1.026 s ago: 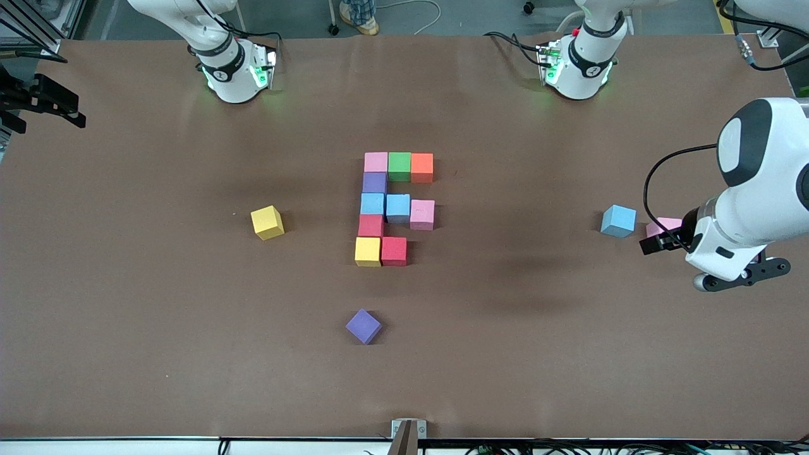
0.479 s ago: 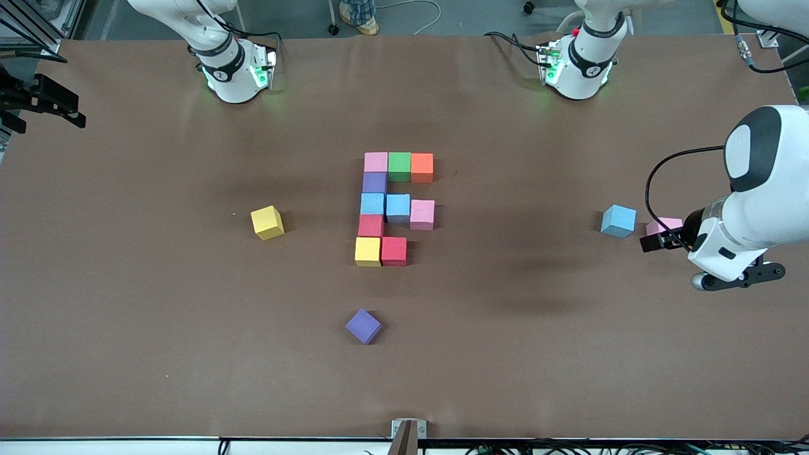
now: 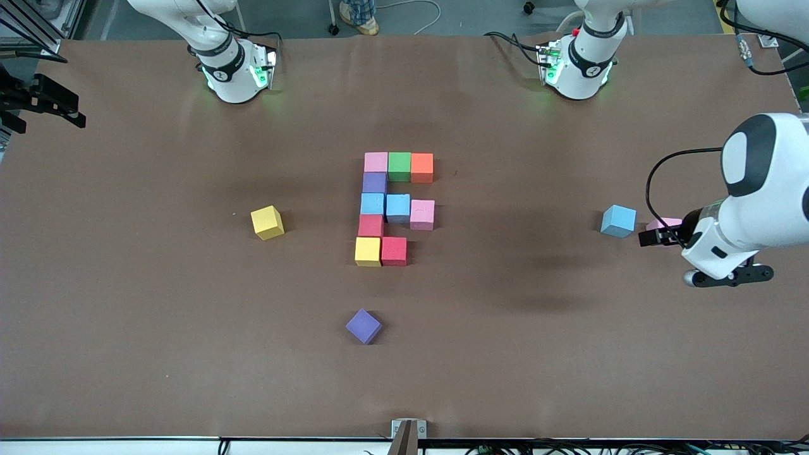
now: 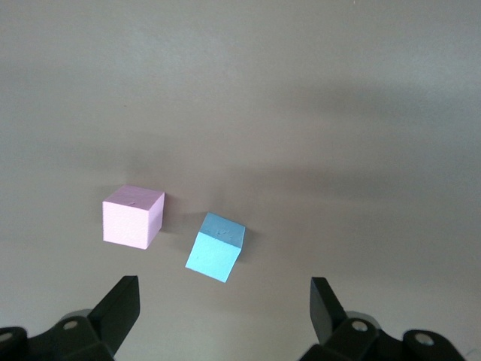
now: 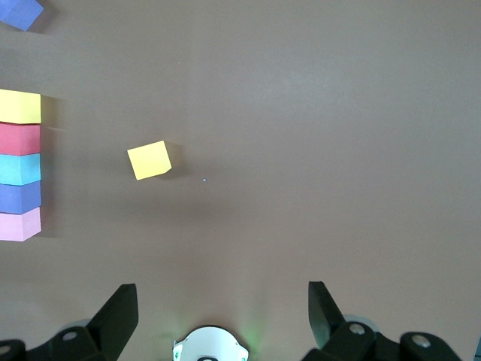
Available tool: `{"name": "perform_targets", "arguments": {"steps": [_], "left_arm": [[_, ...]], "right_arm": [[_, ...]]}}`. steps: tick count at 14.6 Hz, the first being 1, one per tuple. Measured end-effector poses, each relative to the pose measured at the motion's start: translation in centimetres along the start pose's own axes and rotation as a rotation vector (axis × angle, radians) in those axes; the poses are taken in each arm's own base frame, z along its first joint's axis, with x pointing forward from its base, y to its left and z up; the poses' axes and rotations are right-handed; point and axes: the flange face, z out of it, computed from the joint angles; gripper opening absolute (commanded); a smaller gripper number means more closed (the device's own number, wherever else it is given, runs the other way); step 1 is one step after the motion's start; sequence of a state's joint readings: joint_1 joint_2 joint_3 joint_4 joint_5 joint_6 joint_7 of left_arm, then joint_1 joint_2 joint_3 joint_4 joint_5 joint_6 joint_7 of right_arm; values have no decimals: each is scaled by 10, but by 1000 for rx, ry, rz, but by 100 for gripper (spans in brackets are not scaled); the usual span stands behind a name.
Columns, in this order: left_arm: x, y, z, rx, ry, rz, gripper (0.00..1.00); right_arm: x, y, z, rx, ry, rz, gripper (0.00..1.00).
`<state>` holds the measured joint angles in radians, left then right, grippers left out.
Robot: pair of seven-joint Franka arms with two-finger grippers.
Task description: Arrange 11 blocks into digit 3
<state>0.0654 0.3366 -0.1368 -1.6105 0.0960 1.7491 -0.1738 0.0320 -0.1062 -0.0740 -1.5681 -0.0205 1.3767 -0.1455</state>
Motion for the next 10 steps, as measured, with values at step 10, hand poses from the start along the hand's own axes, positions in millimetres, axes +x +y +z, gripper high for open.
{"name": "perform_targets", "arguments": {"steps": [10], "left_arm": [[-45, 6, 152, -9, -14, 55, 100]], "right_arm": [[0, 0, 0, 0, 0, 0, 100]]}}
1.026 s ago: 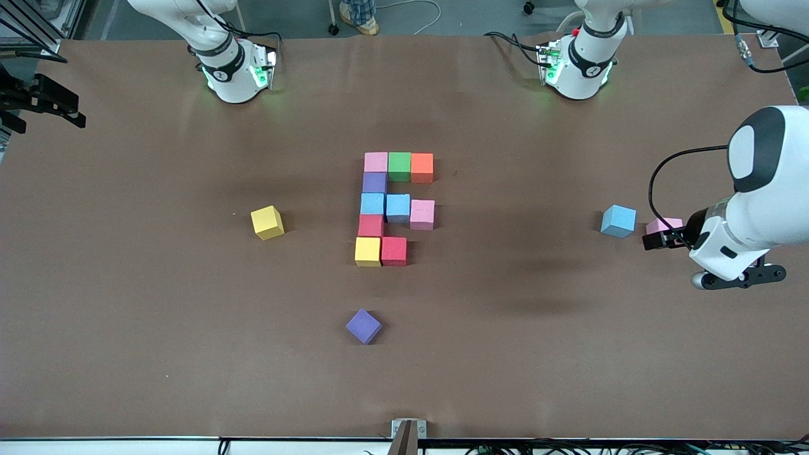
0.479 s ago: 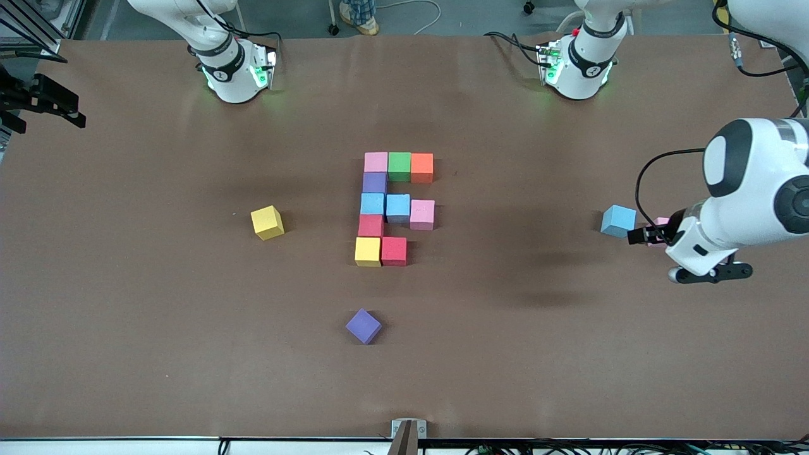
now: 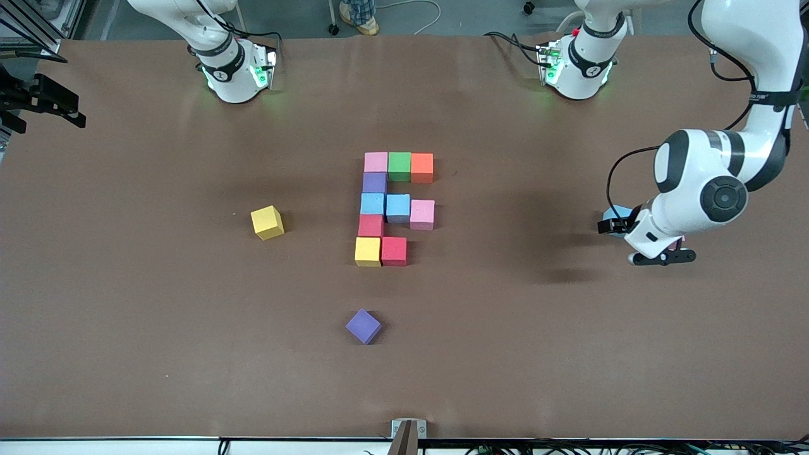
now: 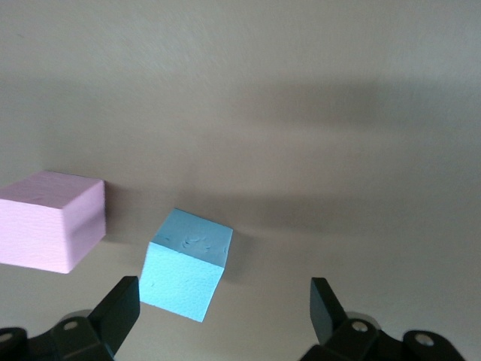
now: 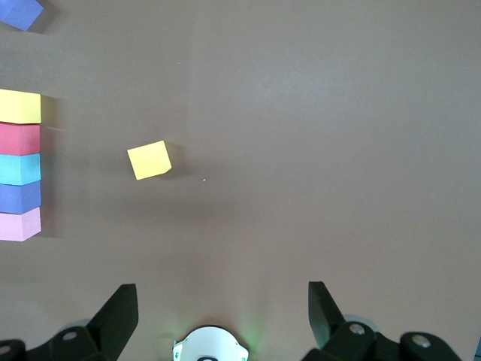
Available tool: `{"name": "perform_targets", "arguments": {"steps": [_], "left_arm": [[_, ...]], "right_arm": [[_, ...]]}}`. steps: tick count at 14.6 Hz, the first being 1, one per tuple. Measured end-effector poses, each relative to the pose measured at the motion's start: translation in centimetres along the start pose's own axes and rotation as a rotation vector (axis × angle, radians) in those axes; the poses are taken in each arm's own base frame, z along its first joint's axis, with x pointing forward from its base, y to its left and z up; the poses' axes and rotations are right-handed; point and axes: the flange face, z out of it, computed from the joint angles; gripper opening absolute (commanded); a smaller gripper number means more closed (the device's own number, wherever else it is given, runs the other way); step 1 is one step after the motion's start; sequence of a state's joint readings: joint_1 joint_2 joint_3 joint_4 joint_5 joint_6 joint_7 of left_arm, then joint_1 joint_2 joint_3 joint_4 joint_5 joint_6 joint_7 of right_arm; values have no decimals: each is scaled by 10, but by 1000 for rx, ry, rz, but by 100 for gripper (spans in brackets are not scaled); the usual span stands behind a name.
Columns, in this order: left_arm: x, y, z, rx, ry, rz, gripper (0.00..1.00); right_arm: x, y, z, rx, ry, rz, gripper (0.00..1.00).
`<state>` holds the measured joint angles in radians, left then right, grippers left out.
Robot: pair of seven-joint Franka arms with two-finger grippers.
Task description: Arrange 11 blocks into digit 3
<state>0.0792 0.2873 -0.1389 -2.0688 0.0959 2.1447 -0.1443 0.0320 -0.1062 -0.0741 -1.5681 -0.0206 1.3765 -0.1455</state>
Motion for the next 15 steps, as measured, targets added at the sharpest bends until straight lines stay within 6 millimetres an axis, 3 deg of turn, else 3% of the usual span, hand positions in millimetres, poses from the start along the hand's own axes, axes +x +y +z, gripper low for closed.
{"name": "perform_targets", "arguments": {"steps": [10, 15], "left_arm": [[5, -6, 56, 52, -55, 179, 100], [6, -9, 60, 50, -62, 224, 100]], "right_arm": [[0, 0, 0, 0, 0, 0, 100], [0, 0, 0, 0, 0, 0, 100]]}}
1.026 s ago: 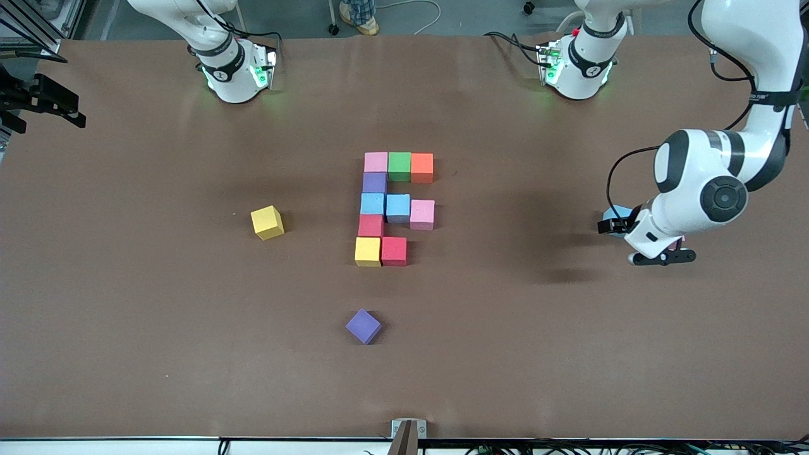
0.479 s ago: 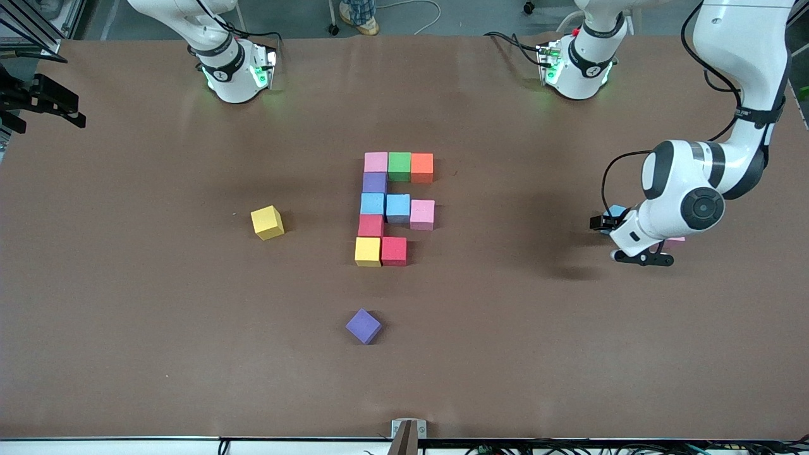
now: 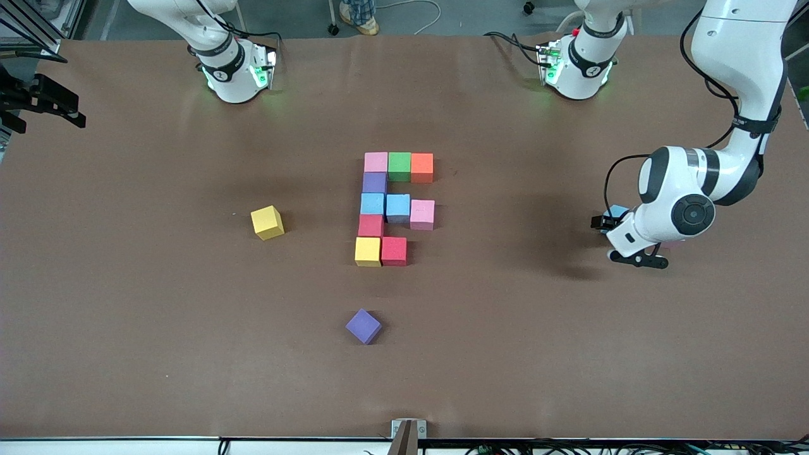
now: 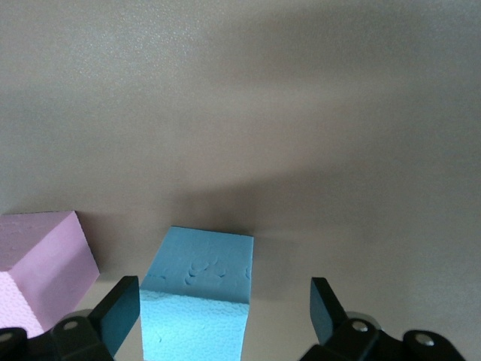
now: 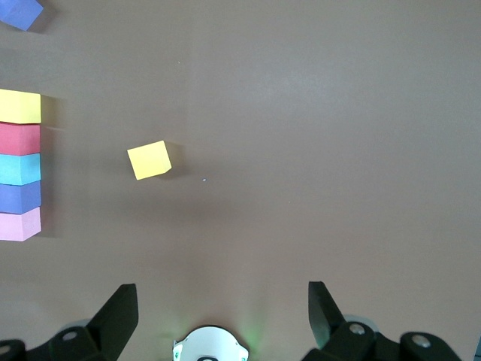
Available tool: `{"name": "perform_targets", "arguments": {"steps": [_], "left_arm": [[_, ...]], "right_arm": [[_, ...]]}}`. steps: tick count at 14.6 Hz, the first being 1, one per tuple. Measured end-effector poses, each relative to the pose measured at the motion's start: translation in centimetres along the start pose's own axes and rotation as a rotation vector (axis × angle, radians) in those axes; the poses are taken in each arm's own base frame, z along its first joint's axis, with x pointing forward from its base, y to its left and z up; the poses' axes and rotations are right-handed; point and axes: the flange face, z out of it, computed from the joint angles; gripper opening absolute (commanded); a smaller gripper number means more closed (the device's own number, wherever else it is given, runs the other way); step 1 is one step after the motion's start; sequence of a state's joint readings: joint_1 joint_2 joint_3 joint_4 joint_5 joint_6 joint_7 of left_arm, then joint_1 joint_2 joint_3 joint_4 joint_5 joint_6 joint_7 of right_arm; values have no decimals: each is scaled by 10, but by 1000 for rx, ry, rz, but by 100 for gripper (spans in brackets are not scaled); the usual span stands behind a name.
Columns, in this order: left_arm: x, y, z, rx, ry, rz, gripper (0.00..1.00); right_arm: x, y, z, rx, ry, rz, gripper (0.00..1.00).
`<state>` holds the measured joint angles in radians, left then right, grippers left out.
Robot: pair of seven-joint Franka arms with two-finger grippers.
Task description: Arrange 11 blocks into digit 3
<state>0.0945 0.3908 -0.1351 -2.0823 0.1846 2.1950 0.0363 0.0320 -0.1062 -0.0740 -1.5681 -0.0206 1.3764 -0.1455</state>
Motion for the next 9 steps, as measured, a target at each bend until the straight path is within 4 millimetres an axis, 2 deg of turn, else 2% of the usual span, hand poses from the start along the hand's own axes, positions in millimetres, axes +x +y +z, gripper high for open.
{"name": "perform_targets", "arguments": {"steps": [9], "left_arm": [[0, -11, 0, -3, -9, 59, 100]], "right_arm": [[0, 0, 0, 0, 0, 0, 100]]}}
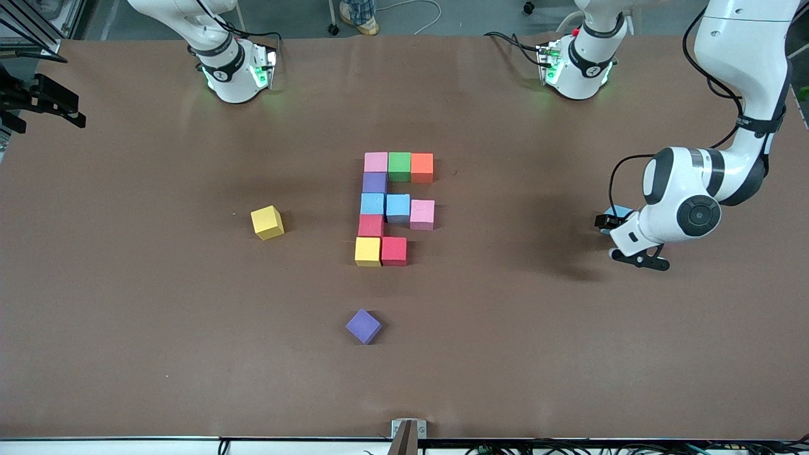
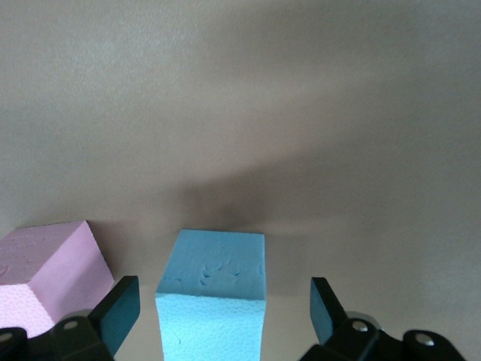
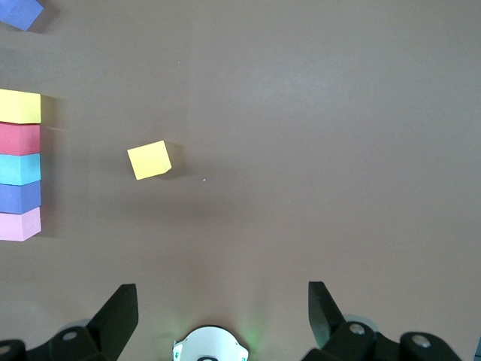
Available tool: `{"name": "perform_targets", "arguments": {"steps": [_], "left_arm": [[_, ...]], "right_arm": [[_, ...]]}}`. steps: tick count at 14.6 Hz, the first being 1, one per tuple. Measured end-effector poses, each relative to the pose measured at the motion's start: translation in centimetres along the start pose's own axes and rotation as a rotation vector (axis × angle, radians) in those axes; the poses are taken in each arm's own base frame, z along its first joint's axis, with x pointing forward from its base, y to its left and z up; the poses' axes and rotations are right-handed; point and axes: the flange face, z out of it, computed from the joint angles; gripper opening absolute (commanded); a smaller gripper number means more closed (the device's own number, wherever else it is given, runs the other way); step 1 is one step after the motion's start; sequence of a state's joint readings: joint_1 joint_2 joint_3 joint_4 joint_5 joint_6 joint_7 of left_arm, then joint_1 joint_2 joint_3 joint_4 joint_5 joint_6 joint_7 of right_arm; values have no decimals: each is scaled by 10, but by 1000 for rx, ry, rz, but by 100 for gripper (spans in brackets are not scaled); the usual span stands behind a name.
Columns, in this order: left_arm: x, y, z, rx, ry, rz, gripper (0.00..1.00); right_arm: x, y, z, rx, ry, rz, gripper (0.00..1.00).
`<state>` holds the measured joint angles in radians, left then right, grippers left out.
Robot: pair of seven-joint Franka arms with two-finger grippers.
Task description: Arrange 11 blocks into digit 3
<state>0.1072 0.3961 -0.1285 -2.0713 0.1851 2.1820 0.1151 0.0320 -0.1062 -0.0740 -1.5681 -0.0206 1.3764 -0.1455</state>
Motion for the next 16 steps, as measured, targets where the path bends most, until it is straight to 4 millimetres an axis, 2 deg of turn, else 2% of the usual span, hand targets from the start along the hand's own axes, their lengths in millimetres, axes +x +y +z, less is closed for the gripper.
{"name": "perform_targets", "arguments": {"steps": [3, 8, 9, 12, 14, 16], "left_arm": [[-2, -8, 12, -11, -20, -5, 100], [-5, -6, 27, -22, -67, -2, 98], [-6, -6, 29, -24, -77, -3, 90], [-7, -7, 31, -27, -89, -10, 54], [-7, -8, 30, -25, -91, -38, 33], [-2, -7, 22, -19, -75, -111, 29]], "right_arm": [[0, 0, 0, 0, 0, 0, 100], [0, 0, 0, 0, 0, 0, 100], [0, 0, 0, 0, 0, 0, 100], [0, 0, 0, 0, 0, 0, 100], [0, 0, 0, 0, 0, 0, 100], [0, 0, 0, 0, 0, 0, 100]]}}
